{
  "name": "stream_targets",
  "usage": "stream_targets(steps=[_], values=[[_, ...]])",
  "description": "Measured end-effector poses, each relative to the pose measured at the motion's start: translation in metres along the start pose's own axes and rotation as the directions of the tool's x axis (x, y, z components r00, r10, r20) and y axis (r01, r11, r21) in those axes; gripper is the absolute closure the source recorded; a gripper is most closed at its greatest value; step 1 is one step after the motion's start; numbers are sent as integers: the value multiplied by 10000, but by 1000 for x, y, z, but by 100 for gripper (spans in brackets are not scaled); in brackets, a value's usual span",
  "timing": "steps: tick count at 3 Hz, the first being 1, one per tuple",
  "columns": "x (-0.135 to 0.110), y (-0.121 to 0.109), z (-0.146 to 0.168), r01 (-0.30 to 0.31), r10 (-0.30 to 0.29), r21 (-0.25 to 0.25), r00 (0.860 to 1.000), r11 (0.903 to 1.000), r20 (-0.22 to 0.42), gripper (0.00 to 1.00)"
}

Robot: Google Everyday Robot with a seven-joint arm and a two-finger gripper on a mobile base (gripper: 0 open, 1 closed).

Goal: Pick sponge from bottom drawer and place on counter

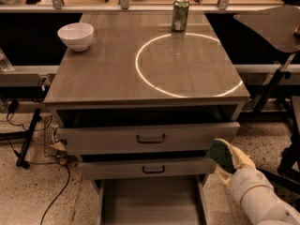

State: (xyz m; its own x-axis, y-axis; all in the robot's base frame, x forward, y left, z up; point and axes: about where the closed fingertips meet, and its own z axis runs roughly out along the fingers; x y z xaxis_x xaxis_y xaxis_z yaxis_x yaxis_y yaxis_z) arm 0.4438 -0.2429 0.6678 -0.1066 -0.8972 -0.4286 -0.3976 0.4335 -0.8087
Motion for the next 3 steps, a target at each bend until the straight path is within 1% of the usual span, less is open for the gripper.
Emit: stream_targets(steps=[1,2,3], values=[[-7,6,3,-74,75,-67,9999,10000,104,100],[-7,6,3,-79,80,-68,9999,9999,108,100],[-23,-35,-5,162,-177,496,9994,9986,303,100]])
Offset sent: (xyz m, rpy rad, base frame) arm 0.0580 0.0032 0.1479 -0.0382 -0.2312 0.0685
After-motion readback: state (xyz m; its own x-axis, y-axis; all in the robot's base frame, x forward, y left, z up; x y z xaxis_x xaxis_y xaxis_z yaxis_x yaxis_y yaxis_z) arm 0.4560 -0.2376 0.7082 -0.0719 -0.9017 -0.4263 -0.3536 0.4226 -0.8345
